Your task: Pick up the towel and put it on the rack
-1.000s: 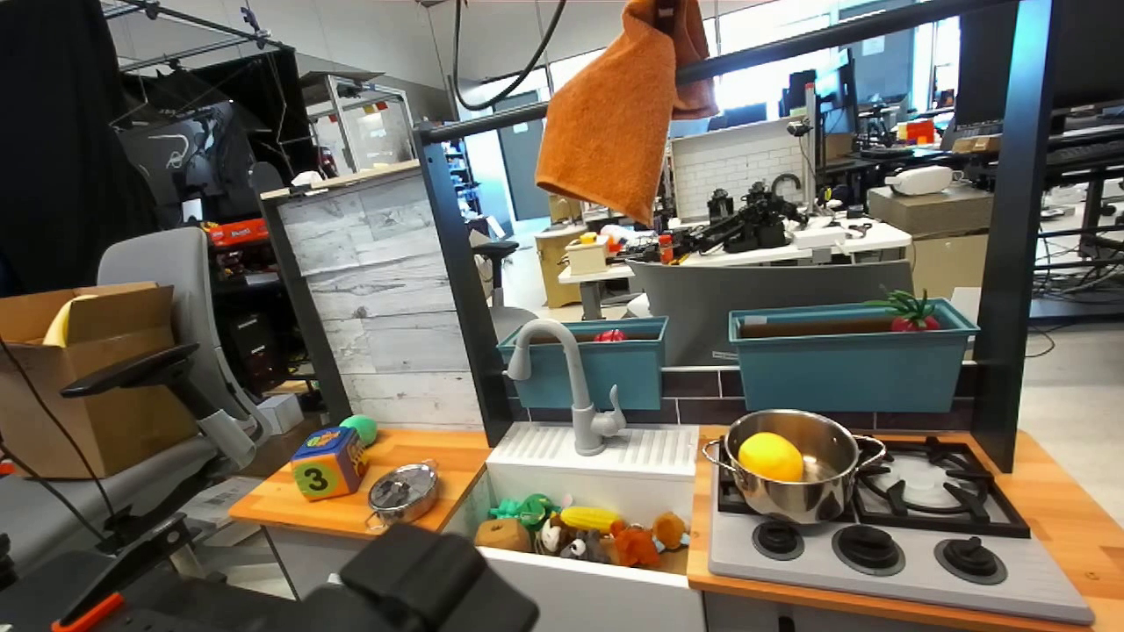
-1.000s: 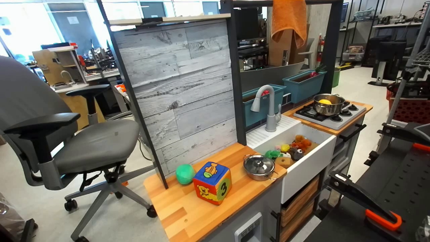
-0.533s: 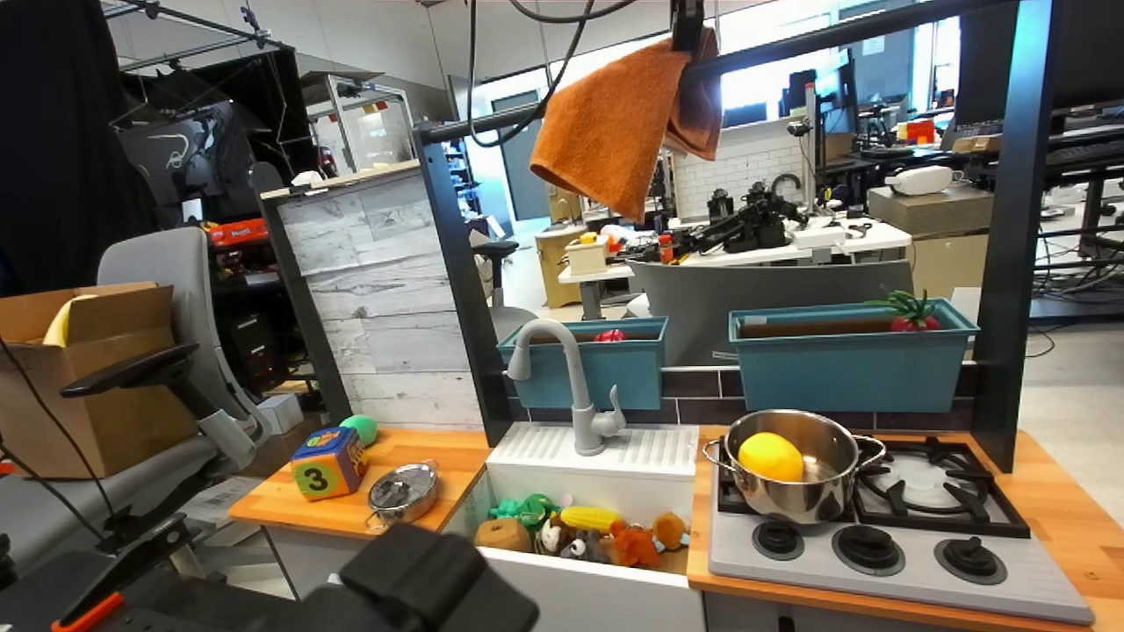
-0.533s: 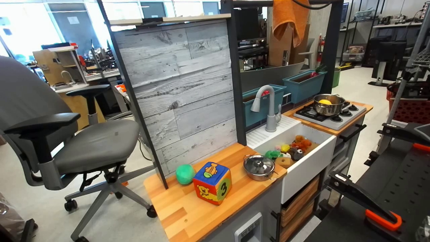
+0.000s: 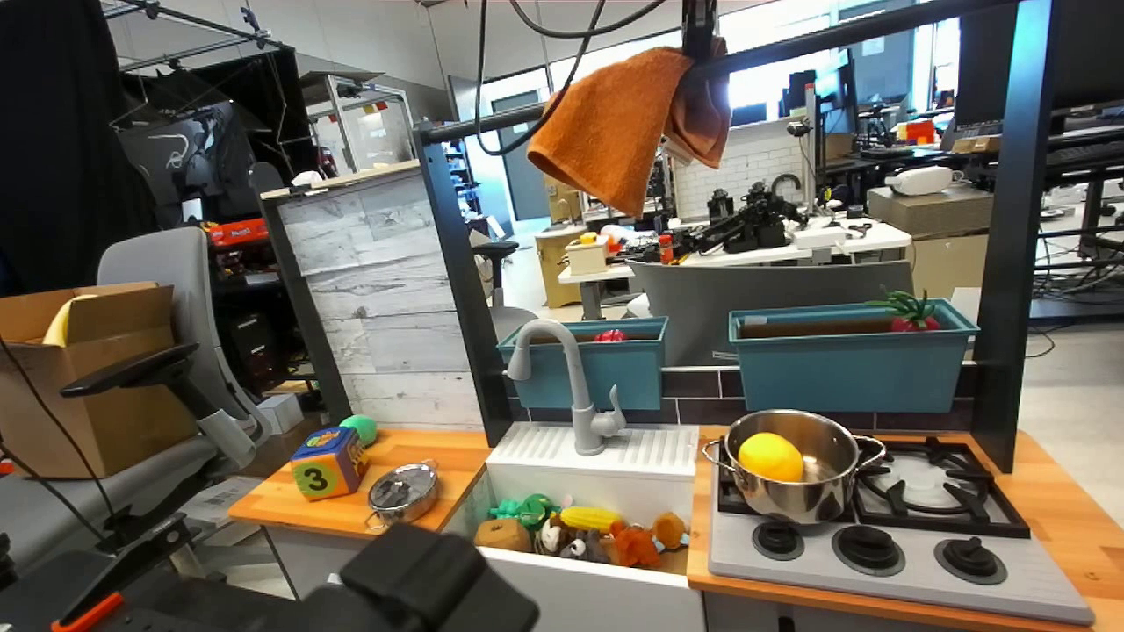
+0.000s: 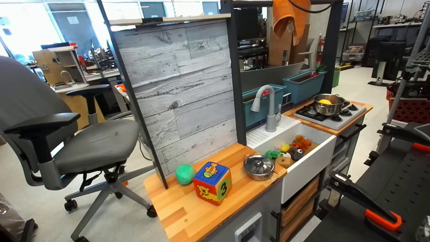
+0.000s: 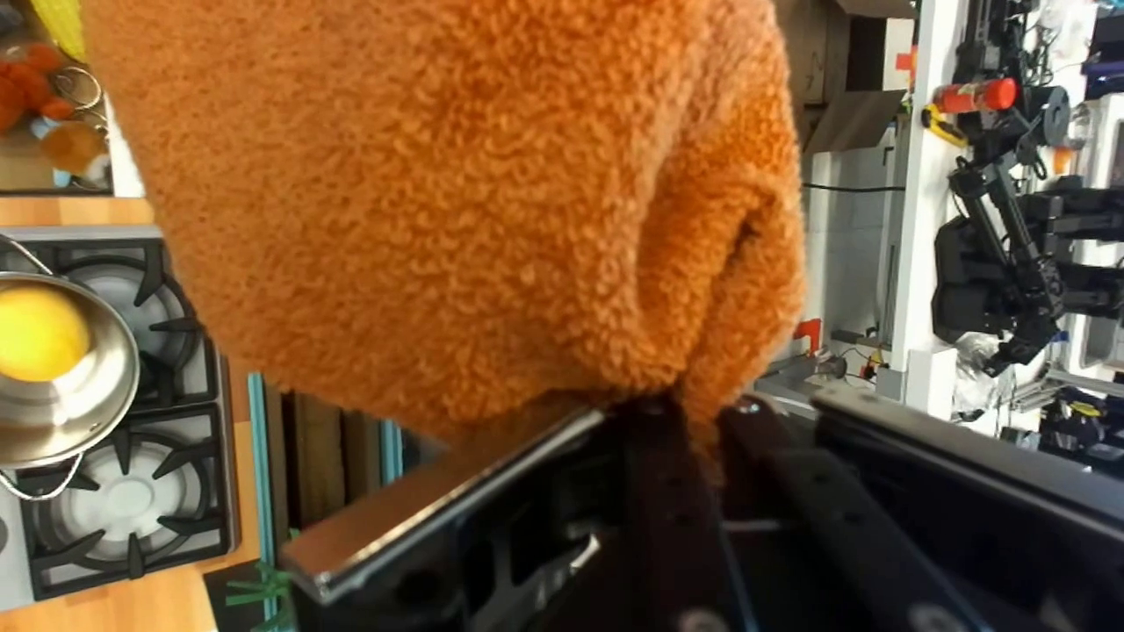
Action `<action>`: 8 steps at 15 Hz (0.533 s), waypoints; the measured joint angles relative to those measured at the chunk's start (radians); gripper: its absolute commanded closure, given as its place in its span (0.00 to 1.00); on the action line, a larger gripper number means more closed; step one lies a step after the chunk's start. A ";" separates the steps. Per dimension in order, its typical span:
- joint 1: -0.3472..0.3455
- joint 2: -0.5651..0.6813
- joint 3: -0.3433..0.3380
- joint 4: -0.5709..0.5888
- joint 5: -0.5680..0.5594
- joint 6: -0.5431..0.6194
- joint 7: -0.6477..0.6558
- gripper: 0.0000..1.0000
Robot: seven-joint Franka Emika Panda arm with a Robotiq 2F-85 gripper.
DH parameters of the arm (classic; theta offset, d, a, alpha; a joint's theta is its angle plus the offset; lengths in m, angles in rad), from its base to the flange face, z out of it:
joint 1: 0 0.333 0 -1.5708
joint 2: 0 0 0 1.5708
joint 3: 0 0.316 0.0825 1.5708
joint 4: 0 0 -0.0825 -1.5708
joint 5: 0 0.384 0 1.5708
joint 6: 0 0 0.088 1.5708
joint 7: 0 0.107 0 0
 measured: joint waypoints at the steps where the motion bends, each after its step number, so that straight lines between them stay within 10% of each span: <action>1: -0.003 0.004 0.007 0.009 -0.001 -0.001 0.004 0.57; 8: -0.010 0.030 0.044 0.075 -0.006 -0.002 0.036 0.07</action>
